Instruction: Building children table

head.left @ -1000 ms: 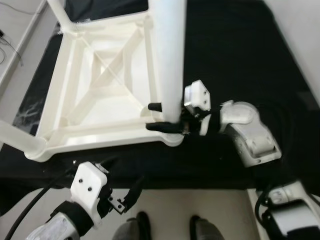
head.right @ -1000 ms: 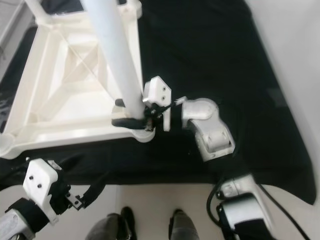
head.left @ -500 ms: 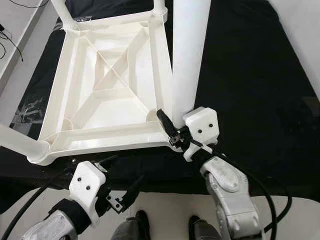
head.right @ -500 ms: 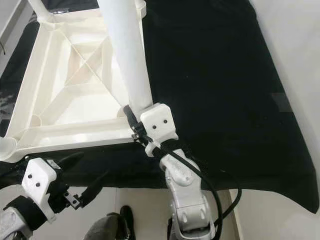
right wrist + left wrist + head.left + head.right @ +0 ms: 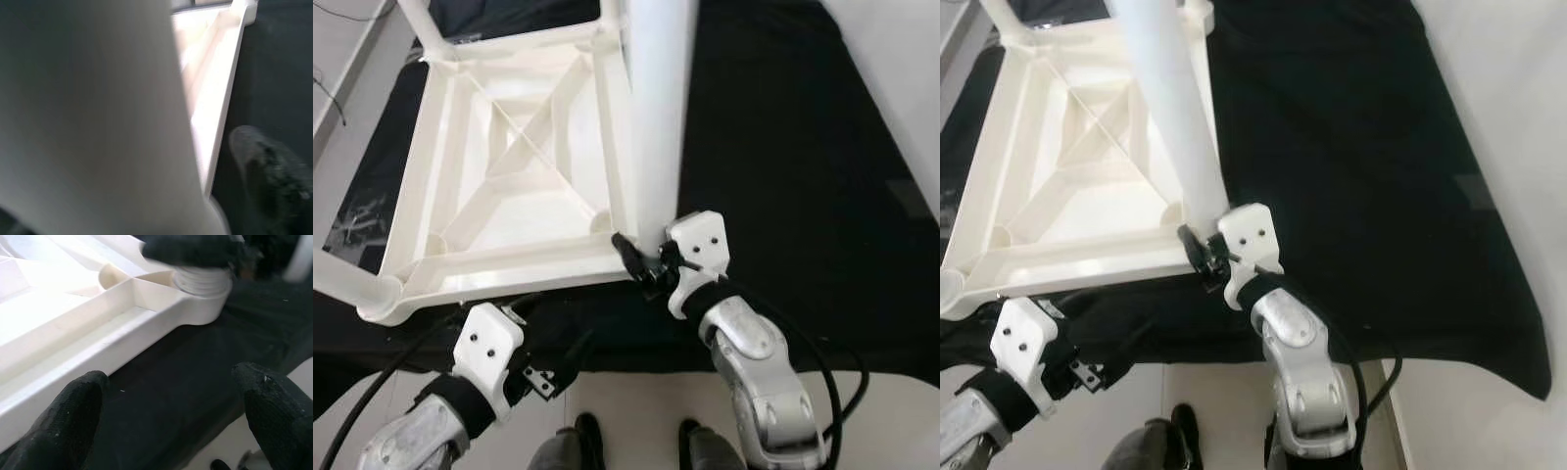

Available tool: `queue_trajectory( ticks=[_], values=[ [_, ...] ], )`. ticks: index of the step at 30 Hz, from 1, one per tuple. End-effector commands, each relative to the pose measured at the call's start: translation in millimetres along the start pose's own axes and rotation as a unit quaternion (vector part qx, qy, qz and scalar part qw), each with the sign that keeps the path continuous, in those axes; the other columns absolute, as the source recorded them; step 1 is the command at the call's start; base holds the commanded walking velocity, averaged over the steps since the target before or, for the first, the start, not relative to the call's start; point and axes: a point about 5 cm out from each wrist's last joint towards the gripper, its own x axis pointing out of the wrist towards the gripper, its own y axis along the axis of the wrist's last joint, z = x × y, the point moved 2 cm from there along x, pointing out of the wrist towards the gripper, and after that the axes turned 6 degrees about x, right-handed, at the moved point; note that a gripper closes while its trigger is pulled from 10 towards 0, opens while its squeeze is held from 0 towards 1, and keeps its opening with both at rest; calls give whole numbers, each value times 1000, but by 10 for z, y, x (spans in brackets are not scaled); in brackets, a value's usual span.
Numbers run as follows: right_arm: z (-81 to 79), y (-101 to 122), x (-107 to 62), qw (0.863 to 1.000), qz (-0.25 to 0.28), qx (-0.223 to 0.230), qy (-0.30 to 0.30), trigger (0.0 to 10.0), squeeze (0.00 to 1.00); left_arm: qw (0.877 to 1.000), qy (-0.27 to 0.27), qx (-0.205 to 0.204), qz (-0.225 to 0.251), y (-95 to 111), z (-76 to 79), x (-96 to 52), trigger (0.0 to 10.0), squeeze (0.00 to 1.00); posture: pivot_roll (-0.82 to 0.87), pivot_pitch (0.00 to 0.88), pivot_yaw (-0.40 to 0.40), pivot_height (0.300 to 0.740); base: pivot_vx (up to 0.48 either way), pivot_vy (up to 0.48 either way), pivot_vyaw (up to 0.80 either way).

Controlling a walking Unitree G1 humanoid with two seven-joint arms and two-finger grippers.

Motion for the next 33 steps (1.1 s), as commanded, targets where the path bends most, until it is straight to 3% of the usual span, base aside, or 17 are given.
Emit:
queue_trajectory(
  ticks=[1,2,3,5,6,9,10,12,13,16,17,18,23,24,26,27,33],
  values=[
    [-39,-13,11,1000,3,11,15,10000,1000,1000,4,-3,-11,-59,12,-17,10000,0,-36,294,80,740,0,0,0],
    [-17,34,36,999,10,7,36,10000,1000,1000,5,-3,-10,-59,14,-13,10000,0,-38,289,75,740,0,0,0],
    [64,143,101,994,10,-22,105,10000,1000,1000,6,-3,-7,-62,20,2,10000,0,-41,283,68,740,0,0,0],
    [99,177,118,991,6,-40,130,10000,1000,1000,7,-4,-6,-62,23,7,10000,0,-42,282,67,740,0,0,0],
    [149,184,135,981,-15,-74,181,10000,827,1000,6,-4,-5,-63,29,14,10000,0,-45,280,64,740,0,0,0],
    [172,178,138,975,-27,-87,205,10000,827,1000,6,-5,-4,-63,33,16,10000,0,-45,280,64,740,0,0,0],
    [201,167,151,967,-45,-90,235,10000,0,1000,6,-5,-3,-63,34,20,10000,0,-46,279,62,740,0,0,0],
    [224,152,219,948,-69,-82,301,10000,0,1000,4,-7,1,-58,36,31,10000,0,-57,279,58,740,0,0,0],
    [224,152,219,948,-69,-82,301,10000,0,1000,4,-7,1,-58,36,31,10000,0,-57,279,58,740,0,0,0],
    [208,105,329,929,-77,-60,356,10000,0,1000,0,-8,7,-41,46,49,10000,0,-43,275,52,740,0,0,0],
    [208,105,329,929,-77,-60,356,10000,0,1000,0,-8,7,-41,46,49,10000,0,-43,275,52,740,0,0,0],
    [221,82,448,923,-75,-28,377,10000,0,1000,-2,-5,13,-20,59,53,10000,0,-37,273,50,740,0,0,0],
    [244,88,540,919,-72,-13,388,9765,0,1000,-5,2,22,7,72,48,10000,0,-34,272,46,740,0,0,0],
    [279,78,577,911,-73,-10,405,2353,0,999,-16,12,32,34,96,55,10000,0,-32,266,43,740,0,0,0],
    [296,72,589,910,-75,-8,408,2353,0,999,-22,16,36,45,107,58,10000,0,-32,266,43,740,0,0,0],
    [321,61,604,910,-76,-7,407,0,0,999,-30,20,40,53,123,59,10000,0,-31,261,41,740,0,0,0],
    [429,-27,605,916,-89,-17,392,0,0,997,-55,27,51,75,175,44,10000,0,-36,247,39,740,0,0,0]
  ],
)
